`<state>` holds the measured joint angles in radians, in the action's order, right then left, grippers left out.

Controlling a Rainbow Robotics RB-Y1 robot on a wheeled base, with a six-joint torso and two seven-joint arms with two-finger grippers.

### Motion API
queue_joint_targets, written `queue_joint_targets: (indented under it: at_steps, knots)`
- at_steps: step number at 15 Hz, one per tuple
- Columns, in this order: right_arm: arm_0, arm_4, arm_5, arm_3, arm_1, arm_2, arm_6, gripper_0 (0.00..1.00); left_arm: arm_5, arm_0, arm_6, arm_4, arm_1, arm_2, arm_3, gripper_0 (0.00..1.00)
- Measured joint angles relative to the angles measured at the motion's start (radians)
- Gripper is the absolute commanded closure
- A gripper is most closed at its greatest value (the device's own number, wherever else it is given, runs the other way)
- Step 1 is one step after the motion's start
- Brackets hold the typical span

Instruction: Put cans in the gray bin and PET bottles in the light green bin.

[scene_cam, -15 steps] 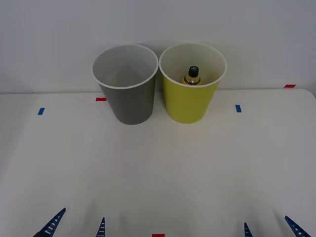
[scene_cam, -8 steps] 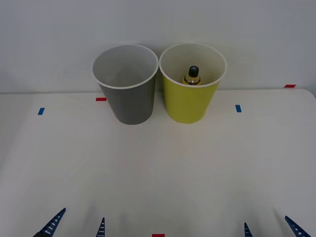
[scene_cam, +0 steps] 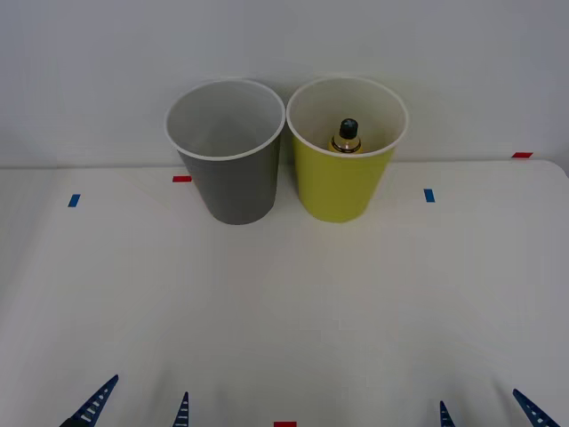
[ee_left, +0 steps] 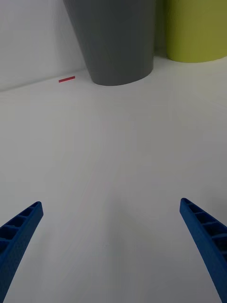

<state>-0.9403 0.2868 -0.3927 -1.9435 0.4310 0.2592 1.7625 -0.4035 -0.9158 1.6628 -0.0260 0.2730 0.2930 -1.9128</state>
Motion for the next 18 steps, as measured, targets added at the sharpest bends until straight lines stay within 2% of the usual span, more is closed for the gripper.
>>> queue_joint_targets:
  at_steps: [18]
  knots:
    - [0.0, 0.0, 0.0, 0.0, 0.0, 0.0, 0.0, 0.0, 0.0, 0.0, 0.0, 0.0, 0.0, 0.0, 0.0, 0.0]
